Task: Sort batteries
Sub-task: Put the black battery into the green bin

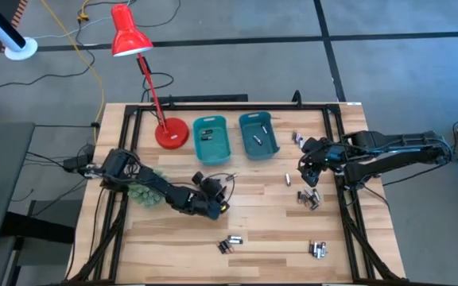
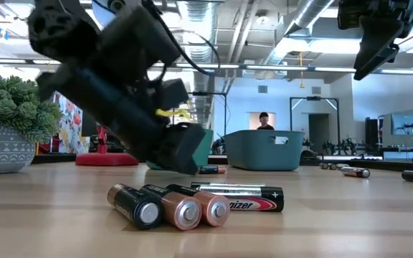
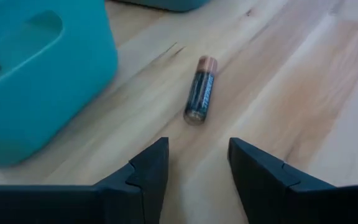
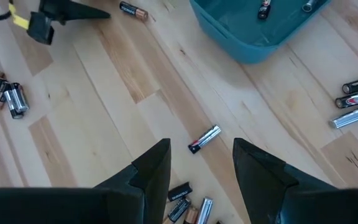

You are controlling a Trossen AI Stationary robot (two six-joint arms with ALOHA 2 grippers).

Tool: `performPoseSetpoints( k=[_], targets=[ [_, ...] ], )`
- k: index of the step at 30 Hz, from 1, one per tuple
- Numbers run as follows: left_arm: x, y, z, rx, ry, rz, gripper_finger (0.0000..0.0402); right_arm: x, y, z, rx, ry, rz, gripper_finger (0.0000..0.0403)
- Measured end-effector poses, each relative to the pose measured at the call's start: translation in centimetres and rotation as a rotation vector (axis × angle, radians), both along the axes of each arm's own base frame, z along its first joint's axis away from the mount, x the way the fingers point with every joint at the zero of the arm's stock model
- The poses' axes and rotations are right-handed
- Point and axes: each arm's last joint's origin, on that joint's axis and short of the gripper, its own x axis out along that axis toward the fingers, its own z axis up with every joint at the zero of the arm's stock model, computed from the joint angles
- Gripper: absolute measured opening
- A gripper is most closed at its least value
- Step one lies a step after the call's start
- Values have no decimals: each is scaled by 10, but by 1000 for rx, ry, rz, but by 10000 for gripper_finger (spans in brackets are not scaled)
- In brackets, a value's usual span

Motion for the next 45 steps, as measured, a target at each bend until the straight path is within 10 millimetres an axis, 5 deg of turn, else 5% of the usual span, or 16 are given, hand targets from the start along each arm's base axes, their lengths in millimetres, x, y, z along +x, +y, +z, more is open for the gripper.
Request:
performPoseSetpoints(
  k=[16,25,30,36,45],
  targets=[
    [22,45,-6,-67,37,-186,159,0,0,0,2,0,-3,189],
    [23,46,-8,-127,75,-307,40,0,0,0,14,-4,-22,189],
    [23,43,0,-131,66,-328,40,0,0,0,18,-6,-28,189],
    [14,44,29,-137,111,-399,40,0,0,0,22,-7,-34,189],
    [-23,64,115,-123,105,-384,40,1,-3,1,25,-29,-117,189]
  ],
)
